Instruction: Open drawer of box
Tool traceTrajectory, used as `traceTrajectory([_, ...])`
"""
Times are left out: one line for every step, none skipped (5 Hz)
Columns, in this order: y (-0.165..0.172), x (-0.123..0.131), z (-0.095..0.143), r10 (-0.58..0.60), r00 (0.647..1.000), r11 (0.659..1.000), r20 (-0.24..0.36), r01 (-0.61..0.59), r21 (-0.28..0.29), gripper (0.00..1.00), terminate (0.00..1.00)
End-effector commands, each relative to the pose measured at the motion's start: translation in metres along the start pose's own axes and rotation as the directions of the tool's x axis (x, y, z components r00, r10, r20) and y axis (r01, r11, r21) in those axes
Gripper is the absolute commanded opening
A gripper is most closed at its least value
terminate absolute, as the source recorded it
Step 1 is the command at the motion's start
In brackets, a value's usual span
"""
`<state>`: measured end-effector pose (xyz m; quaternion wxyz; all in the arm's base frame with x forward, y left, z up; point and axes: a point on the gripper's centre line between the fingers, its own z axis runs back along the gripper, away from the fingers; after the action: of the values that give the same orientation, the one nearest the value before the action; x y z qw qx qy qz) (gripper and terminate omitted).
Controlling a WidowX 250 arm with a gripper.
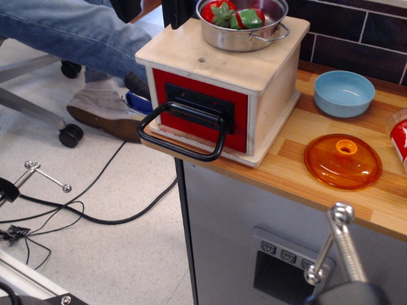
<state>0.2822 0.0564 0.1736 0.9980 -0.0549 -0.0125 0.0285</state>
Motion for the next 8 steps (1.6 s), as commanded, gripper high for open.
traceTrajectory([0.000, 0.000, 0.000, 0.000, 1.000, 1.000, 0.000, 0.000, 0.000, 1.00, 0.00])
traceTrajectory([-0.002, -0.014, -0.019, 0.001, 1.000, 1.000, 0.031, -0.002, 0.017, 1.00, 0.00])
traceTrajectory([-0.001, -0.027, -0.045, -0.019, 0.994, 0.999, 0.107, 0.014, 0.044, 1.00, 0.00])
traceTrajectory([-0.001, -0.032, -0.065, -0.053, 0.984, 0.997, 0.171, 0.042, 0.064, 1.00, 0.00])
traceTrajectory([-0.004, -0.024, -0.083, -0.068, 0.975, 0.994, 0.211, 0.047, 0.102, 1.00, 0.00])
traceTrajectory([-0.003, -0.012, -0.093, -0.077, 0.970, 0.991, 0.231, 0.049, 0.128, 1.00, 0.00])
traceTrajectory([-0.003, -0.005, -0.103, -0.089, 0.967, 0.986, 0.238, 0.053, 0.155, 1.00, 0.00])
traceTrajectory([-0.005, -0.007, -0.114, -0.102, 0.966, 0.982, 0.239, 0.059, 0.180, 1.00, 0.00])
